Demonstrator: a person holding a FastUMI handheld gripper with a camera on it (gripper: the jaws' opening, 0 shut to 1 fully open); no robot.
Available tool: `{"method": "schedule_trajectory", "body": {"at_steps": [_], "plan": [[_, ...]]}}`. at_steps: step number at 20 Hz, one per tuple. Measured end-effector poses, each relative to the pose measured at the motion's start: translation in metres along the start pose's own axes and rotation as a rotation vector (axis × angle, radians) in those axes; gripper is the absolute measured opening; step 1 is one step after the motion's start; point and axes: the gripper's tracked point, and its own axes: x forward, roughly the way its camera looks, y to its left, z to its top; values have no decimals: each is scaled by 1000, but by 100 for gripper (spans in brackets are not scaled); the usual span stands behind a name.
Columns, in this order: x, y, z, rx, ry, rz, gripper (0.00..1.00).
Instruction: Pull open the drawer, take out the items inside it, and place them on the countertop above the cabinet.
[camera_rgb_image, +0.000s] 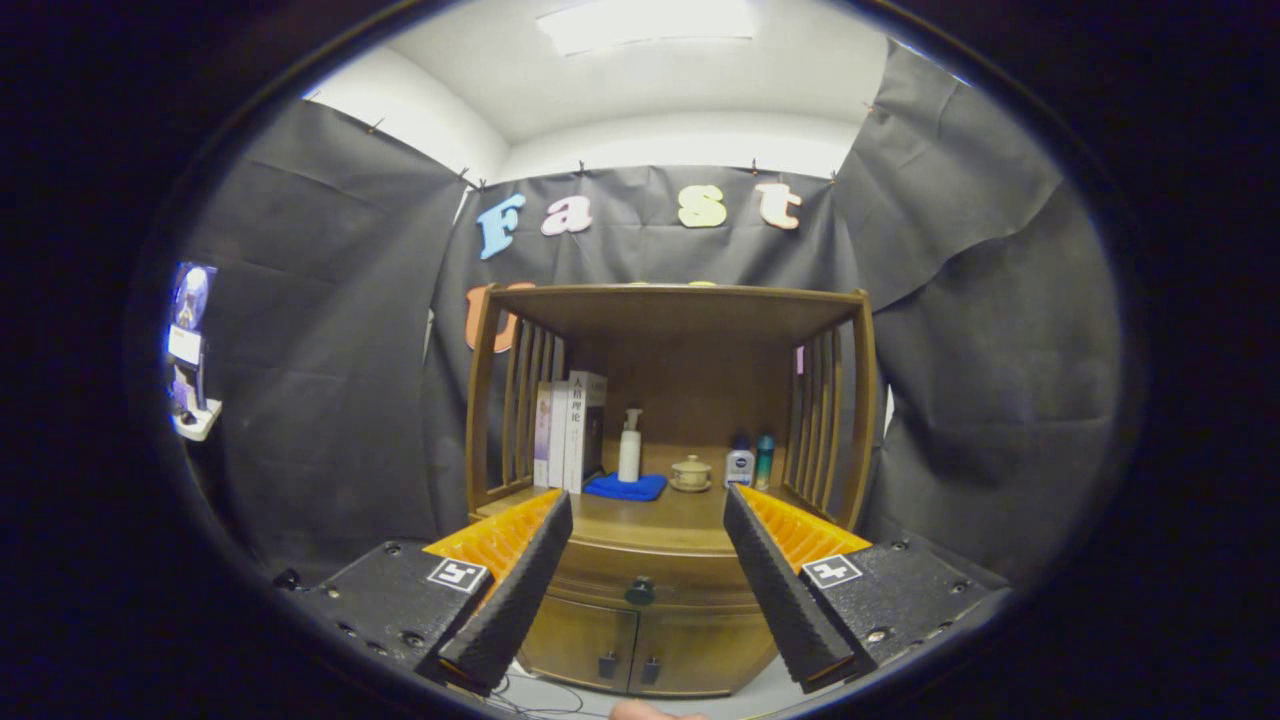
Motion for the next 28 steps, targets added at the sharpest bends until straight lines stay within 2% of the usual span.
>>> {"method": "schedule_trajectory", "body": {"at_steps": [3,9,12,15,20,28], "plan": [[0,-1,3,4,-21,15,99],[1,0,2,4,-84,-12,99],[9,2,-11,15,-40,-25,99],[29,11,-25,24,-14,-3,99],[60,25,-65,66,38,25,99],[125,9,-143,81,127,-23,99]]}}
